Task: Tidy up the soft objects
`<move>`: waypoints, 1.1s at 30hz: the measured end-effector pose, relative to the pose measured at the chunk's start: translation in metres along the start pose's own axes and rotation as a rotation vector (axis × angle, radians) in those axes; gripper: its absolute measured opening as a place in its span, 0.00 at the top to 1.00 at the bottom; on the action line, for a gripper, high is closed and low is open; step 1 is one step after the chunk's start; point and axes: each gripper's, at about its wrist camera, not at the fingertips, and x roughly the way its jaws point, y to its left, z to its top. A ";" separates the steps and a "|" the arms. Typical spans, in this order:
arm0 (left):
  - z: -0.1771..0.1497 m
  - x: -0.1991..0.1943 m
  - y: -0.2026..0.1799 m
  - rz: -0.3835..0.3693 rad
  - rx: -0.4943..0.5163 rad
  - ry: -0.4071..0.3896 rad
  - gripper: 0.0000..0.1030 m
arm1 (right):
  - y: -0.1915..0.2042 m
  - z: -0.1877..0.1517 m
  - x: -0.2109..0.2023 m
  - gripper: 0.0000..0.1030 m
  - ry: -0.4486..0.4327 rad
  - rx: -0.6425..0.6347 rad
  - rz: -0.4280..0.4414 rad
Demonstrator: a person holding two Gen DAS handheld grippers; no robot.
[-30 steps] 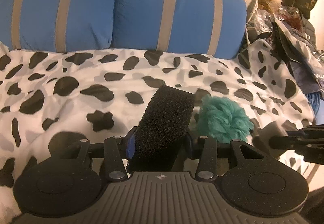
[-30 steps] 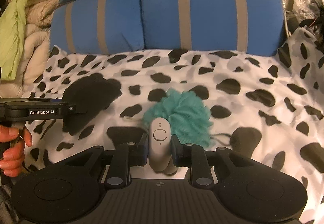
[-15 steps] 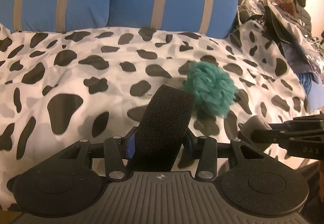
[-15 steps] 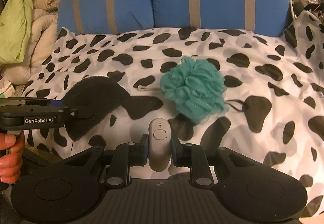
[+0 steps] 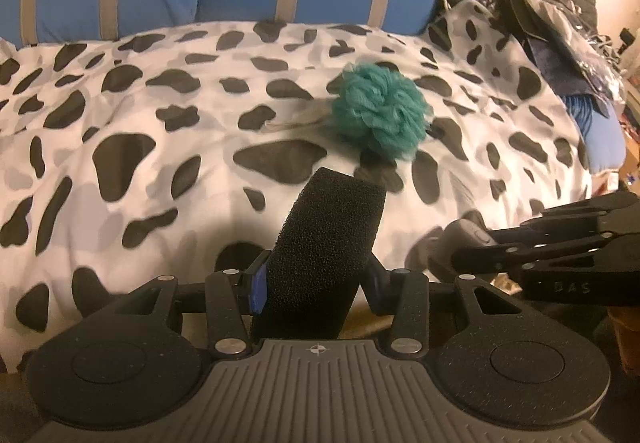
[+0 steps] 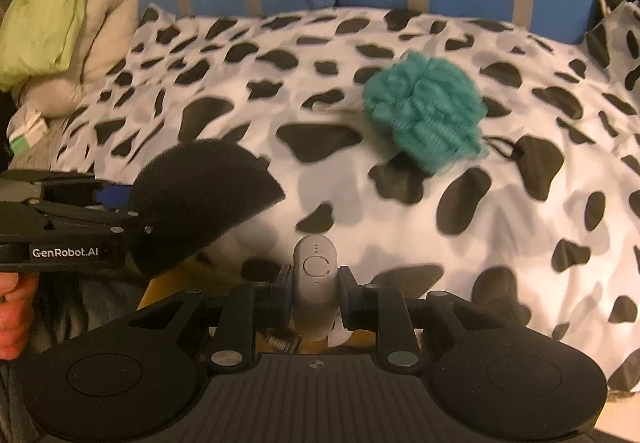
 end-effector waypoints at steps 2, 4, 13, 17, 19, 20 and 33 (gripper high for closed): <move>-0.005 -0.002 -0.002 -0.011 0.002 0.017 0.57 | 0.004 -0.005 0.001 0.75 0.026 -0.008 0.003; -0.010 -0.004 -0.004 -0.018 0.008 0.039 0.57 | 0.008 -0.009 0.003 0.75 0.055 -0.017 0.008; -0.029 0.004 -0.013 -0.045 0.055 0.189 0.57 | 0.022 -0.029 0.016 0.75 0.197 -0.067 0.025; -0.033 0.011 -0.017 -0.048 0.082 0.247 0.57 | 0.025 -0.032 0.021 0.75 0.235 -0.081 0.023; -0.035 0.012 -0.018 -0.049 0.088 0.265 0.57 | 0.024 -0.032 0.022 0.75 0.243 -0.078 0.022; -0.036 0.013 -0.018 -0.050 0.088 0.274 0.57 | 0.023 -0.032 0.022 0.75 0.245 -0.078 0.021; -0.039 0.029 -0.017 -0.027 0.084 0.382 0.53 | 0.023 -0.032 0.029 0.47 0.278 -0.087 0.013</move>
